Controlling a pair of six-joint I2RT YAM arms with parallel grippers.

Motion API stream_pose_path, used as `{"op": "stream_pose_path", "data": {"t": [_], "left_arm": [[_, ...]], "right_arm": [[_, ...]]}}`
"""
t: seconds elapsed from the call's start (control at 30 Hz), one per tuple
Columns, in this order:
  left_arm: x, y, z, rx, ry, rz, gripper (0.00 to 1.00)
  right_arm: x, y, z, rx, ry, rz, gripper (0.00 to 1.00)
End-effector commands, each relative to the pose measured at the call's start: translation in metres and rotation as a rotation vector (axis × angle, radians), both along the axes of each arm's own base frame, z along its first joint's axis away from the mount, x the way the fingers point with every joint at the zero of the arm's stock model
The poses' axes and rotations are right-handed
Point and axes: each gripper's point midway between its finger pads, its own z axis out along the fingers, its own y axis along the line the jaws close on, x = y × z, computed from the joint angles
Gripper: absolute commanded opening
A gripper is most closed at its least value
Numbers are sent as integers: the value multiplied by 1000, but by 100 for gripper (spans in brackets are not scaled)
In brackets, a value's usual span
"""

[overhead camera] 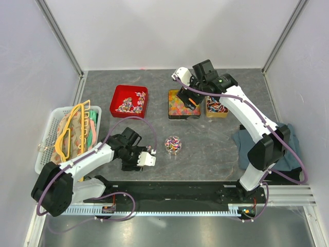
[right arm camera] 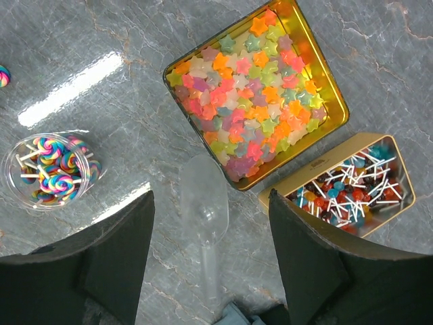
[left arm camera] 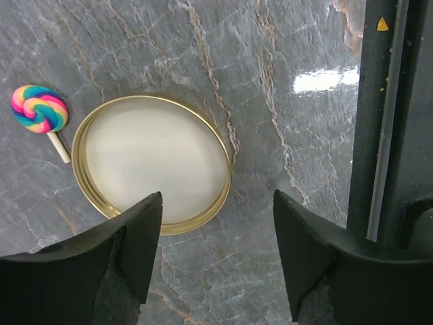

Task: Pack the candies
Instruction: Pick up the bottle lid at the center of the board.

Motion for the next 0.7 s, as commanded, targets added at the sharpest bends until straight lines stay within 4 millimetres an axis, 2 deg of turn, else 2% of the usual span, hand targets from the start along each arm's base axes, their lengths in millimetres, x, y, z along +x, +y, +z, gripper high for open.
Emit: {"op": "stream_pose_path", "data": {"t": [0.0, 0.2, 0.33, 0.43, 0.47, 0.5, 0.67], "left_arm": [[9, -4, -3, -14, -60, -1, 61], [6, -7, -10, -13, -64, -12, 36], [5, -6, -14, -6, -68, -17, 27], [5, -6, -14, -7, -69, -20, 14], [5, -6, -14, -8, -69, -17, 5], [6, -7, -13, -12, -72, -18, 2], [13, -15, 0, -43, -91, 2, 2]], "right_arm": [[-2, 3, 21, 49, -45, 0, 75], [0, 3, 27, 53, -58, -6, 75], [1, 2, 31, 55, -71, -11, 75], [2, 2, 33, 53, -79, -10, 75], [2, 1, 32, 48, -78, -14, 75], [2, 1, 32, 48, -78, -13, 75], [-1, 2, 32, 55, -74, -4, 77]]}}
